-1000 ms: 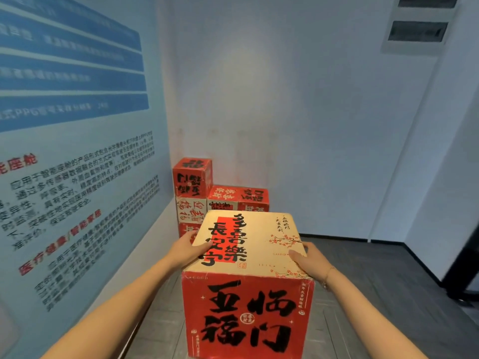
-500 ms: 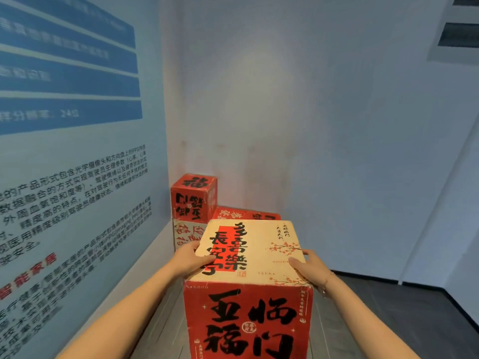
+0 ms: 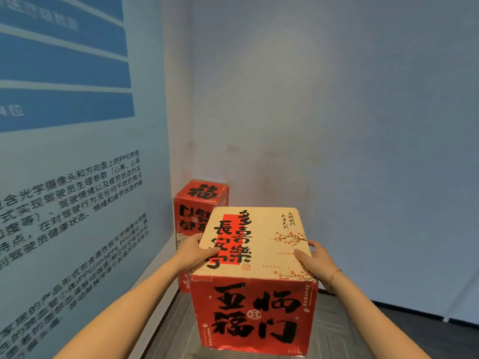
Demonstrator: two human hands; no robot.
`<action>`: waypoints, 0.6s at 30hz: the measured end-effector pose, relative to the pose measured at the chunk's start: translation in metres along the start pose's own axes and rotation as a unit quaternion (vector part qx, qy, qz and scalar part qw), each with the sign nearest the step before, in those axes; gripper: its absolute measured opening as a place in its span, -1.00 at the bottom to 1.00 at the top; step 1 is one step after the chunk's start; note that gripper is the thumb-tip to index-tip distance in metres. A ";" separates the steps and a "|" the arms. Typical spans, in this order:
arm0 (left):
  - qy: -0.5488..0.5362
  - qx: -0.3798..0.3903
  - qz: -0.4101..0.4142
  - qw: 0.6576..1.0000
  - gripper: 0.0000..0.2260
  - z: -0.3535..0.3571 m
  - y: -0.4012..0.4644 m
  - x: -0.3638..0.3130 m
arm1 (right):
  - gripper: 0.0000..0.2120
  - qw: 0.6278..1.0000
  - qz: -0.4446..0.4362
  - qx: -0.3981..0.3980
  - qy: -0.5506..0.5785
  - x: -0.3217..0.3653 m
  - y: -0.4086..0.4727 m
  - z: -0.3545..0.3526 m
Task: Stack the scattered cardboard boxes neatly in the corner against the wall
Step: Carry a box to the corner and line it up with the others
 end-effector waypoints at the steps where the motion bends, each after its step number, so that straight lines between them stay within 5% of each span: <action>1: -0.001 0.006 0.001 1.000 -0.67 -0.004 0.020 0.005 | -0.68 1.000 0.000 -0.001 0.003 0.005 0.017 0.005; 18: 0.016 0.068 0.034 0.997 -0.61 -0.033 0.289 0.031 | -0.72 0.995 0.038 -0.076 0.051 0.064 0.236 0.039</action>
Point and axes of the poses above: each hand's wrist, its own y-axis towards the middle knuckle, its own z-axis out of the palm, x = y × z, the point moved 1 cm from there along y, towards the middle knuckle, and after that the axes turned 5 degrees about z, right-handed, at the moved point
